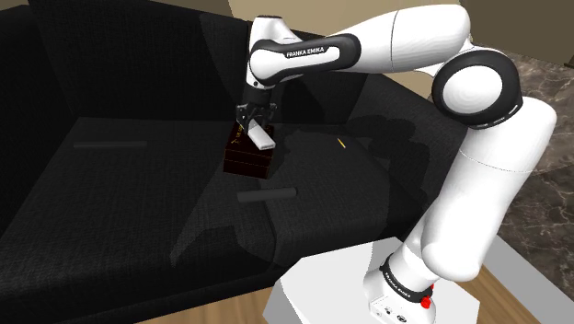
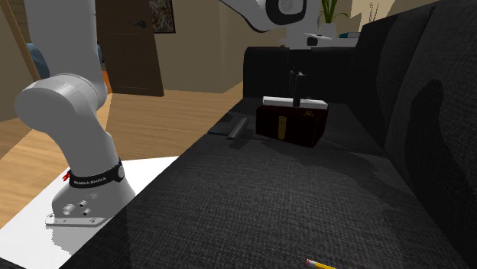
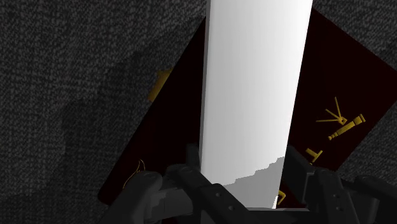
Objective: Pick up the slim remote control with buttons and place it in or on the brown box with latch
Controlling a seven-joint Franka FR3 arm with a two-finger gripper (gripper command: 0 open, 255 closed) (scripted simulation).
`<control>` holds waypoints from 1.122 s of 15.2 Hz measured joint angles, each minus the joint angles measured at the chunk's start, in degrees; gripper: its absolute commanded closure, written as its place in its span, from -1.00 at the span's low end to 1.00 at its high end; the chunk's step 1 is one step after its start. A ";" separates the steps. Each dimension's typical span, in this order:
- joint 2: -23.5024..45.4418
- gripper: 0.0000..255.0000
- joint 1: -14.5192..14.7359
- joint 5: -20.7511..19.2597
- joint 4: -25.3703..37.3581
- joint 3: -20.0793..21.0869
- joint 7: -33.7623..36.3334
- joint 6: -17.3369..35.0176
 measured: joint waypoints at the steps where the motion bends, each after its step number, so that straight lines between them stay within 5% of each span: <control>1: 0.01 1.00 0.00 0.00 -0.01 0.00 0.00 0.02; 2: 0.01 1.00 0.00 0.00 -0.02 0.00 0.00 0.03; 3: 0.01 -1.00 0.00 0.00 -0.03 0.00 0.00 0.04; 9: 0.02 -1.00 0.00 0.00 -0.03 0.01 0.00 0.05; 17: -1.42 -1.00 0.12 0.12 5.29 0.10 -0.10 -6.69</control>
